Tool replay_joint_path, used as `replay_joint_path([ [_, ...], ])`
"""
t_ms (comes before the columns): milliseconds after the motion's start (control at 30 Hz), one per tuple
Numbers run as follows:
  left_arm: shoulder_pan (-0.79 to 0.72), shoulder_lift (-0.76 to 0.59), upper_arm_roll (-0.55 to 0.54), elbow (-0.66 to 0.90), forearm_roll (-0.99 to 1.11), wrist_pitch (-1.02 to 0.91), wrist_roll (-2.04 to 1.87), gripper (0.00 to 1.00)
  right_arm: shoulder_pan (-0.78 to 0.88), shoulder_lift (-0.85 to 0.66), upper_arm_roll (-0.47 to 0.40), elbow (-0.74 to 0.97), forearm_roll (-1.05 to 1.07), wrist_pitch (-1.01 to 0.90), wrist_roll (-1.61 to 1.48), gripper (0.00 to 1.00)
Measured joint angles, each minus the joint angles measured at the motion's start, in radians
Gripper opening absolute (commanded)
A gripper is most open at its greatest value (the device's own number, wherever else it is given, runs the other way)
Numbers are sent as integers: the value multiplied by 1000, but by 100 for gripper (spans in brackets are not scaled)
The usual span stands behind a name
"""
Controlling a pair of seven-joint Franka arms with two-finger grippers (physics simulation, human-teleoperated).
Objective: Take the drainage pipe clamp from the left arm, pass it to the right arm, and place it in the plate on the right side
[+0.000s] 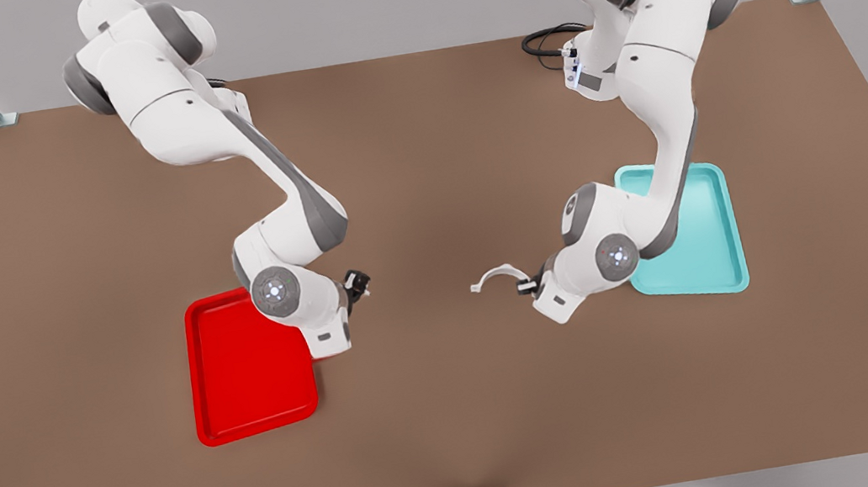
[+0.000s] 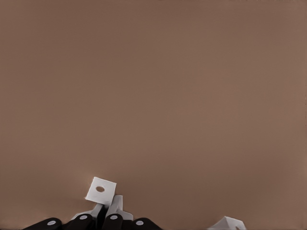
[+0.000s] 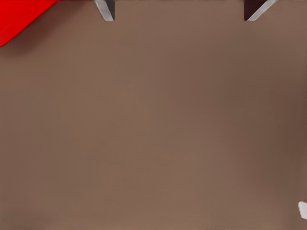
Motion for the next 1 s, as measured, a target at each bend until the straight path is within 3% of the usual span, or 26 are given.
replay_joint_path([
  [100, -30, 48, -6, 86, 0, -14, -117, 21, 19, 31, 43, -5, 1, 91, -144, 100],
  [433, -127, 147, -7, 253, 1, -37, -441, 21, 69, 31, 52, -47, -8, 392, -516, 100],
  [1000, -140, 166, -7, 307, -3, -83, -717, 21, 124, 109, 52, -40, -9, 514, -916, 100],
])
